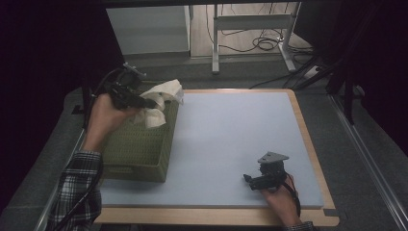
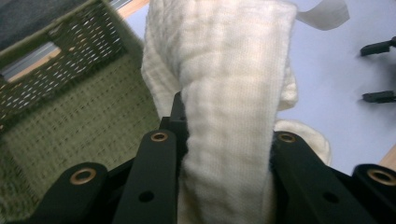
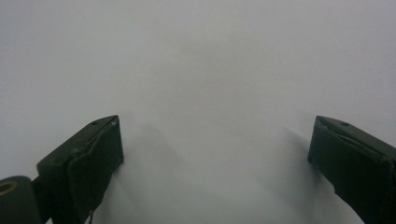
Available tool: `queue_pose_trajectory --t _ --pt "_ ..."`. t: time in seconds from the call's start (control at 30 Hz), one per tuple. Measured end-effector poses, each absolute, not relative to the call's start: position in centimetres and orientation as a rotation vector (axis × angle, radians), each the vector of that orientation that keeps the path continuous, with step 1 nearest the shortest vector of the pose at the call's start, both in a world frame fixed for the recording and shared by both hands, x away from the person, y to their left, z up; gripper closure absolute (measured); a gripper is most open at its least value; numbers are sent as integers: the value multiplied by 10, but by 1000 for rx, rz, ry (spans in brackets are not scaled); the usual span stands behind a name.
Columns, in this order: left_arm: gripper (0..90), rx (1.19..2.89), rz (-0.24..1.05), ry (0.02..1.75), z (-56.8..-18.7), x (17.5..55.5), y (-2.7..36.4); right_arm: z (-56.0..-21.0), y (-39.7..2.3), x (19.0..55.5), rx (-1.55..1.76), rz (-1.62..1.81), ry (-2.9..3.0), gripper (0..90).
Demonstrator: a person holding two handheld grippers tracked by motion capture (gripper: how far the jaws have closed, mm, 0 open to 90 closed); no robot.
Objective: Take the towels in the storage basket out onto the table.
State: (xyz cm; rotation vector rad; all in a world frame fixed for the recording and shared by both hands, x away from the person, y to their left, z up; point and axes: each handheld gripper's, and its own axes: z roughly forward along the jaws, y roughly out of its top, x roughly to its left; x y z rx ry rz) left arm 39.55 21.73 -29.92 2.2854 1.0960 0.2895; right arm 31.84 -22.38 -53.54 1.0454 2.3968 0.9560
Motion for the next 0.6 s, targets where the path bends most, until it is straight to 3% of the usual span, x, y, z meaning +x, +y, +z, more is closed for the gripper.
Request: queue_pose_trajectory --t 0.6 --pt "726 2345 218 988 -316 415 147 -535 -224 319 1043 956 2398 35"
